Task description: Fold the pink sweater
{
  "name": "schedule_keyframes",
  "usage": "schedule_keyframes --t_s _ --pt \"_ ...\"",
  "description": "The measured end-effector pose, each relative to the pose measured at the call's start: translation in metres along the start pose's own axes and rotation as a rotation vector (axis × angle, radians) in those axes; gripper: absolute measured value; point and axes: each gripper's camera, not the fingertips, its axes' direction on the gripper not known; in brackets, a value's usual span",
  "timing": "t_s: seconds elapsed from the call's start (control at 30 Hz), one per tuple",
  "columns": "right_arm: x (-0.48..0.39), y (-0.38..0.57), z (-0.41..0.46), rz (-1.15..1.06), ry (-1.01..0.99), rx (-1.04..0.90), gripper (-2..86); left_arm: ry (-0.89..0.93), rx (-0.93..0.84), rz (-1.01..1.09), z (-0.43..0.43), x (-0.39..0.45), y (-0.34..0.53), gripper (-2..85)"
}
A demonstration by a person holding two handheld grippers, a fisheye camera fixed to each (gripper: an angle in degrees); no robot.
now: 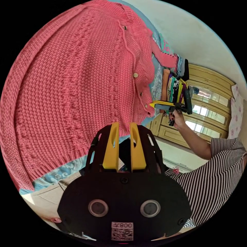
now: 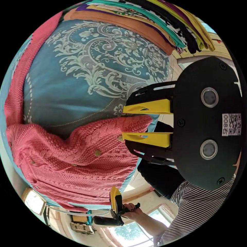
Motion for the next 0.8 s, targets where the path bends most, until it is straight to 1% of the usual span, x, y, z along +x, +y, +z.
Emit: schedule_keyframes --t_s 0.1,0.17,0.23,0.3,0.4,0.47,0.5,0.53,0.6,0.67,0.77,0.8 --pt "0.009 0.014 0.003 0.046 -0.013 0.035 9.6 -0.072 -0.110 0.109 0.039 0.029 -0.035 6.6" --pt "0.005 0.017 -0.001 0.001 -0.007 0.004 5.0 -0.177 -0.235 0.139 0.075 0.040 -0.056 4.1" --pt "0.002 0.023 -0.004 -0.041 -0.048 -0.051 4.2 -0.225 -0.256 0.145 0.088 0.044 -0.062 2.0" --pt "0.000 0.038 -0.018 -0.074 -0.046 -0.037 3.8 -0.204 -0.261 0.108 0.090 0.045 -0.068 1.1" --pt "0.007 0.070 -0.042 -0.057 -0.076 -0.025 3.6 -0.148 -0.290 0.076 0.093 0.044 -0.069 0.6" --pt "0.017 0.081 -0.033 -0.045 -0.127 -0.106 3.8 -0.171 -0.348 0.059 0.105 0.040 -0.071 0.6" --pt "0.019 0.082 -0.029 -0.041 -0.128 -0.128 3.9 -0.161 -0.347 0.057 0.107 0.039 -0.072 0.7" --pt "0.026 0.082 -0.024 -0.002 -0.145 -0.158 4.2 -0.142 -0.321 0.039 0.105 0.038 -0.077 0.9" --pt "0.035 0.080 -0.033 0.052 -0.197 -0.114 4.8 -0.121 -0.253 0.041 0.094 0.040 -0.086 1.6" --pt "0.039 0.075 -0.054 0.057 -0.172 -0.051 5.9 -0.064 -0.119 0.039 0.068 0.043 -0.106 4.0" --pt "0.040 0.068 -0.079 0.047 -0.140 -0.029 6.4 -0.005 0.035 0.032 0.033 0.039 -0.141 6.6" --pt "0.040 0.068 -0.084 0.046 -0.138 -0.018 6.4 -0.001 0.059 0.032 0.027 0.037 -0.148 6.7"
